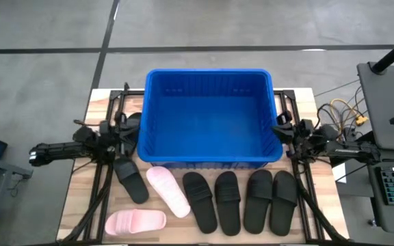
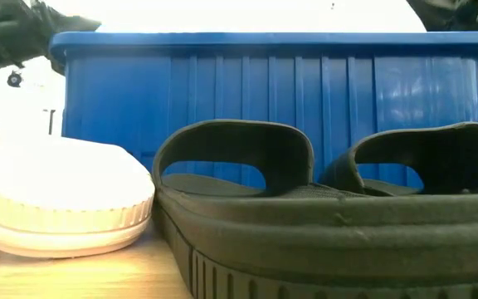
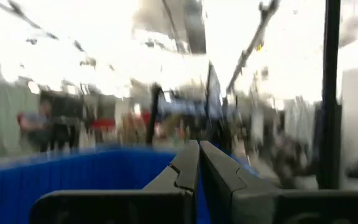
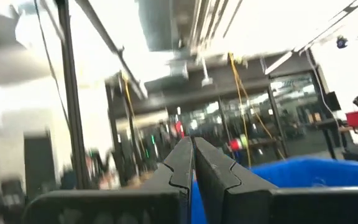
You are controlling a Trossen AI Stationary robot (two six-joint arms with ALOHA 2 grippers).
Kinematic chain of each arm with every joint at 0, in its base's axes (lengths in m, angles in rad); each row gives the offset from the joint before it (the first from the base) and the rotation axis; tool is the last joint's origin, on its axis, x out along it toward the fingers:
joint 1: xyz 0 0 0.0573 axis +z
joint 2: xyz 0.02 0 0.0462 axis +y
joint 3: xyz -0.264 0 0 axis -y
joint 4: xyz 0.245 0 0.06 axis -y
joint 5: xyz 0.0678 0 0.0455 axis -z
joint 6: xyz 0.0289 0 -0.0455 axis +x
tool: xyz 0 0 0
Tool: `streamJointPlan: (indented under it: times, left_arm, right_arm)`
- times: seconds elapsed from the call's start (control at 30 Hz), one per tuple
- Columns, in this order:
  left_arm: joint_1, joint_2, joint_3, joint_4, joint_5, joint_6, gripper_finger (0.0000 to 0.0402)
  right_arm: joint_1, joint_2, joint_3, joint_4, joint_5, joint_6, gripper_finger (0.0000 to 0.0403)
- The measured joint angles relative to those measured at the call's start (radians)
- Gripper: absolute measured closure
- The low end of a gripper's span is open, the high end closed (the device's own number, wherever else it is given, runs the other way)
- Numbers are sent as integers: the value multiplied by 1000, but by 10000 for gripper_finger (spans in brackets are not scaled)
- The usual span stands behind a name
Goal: Pick and place slides into bin
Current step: Put the black slide into the blue bin
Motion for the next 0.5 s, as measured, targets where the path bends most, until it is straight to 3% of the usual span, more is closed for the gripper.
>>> streamJointPlan:
  times: [0.27, 0.5]
  left_arm:
    - [0, -1, 0, 465, -64, -102, 402]
    - [0, 0, 1, 601, -48, -102, 402]
  right_arm:
    - [0, 1, 0, 297, 67, 125, 394]
    - [0, 33, 39, 301, 73, 102, 394]
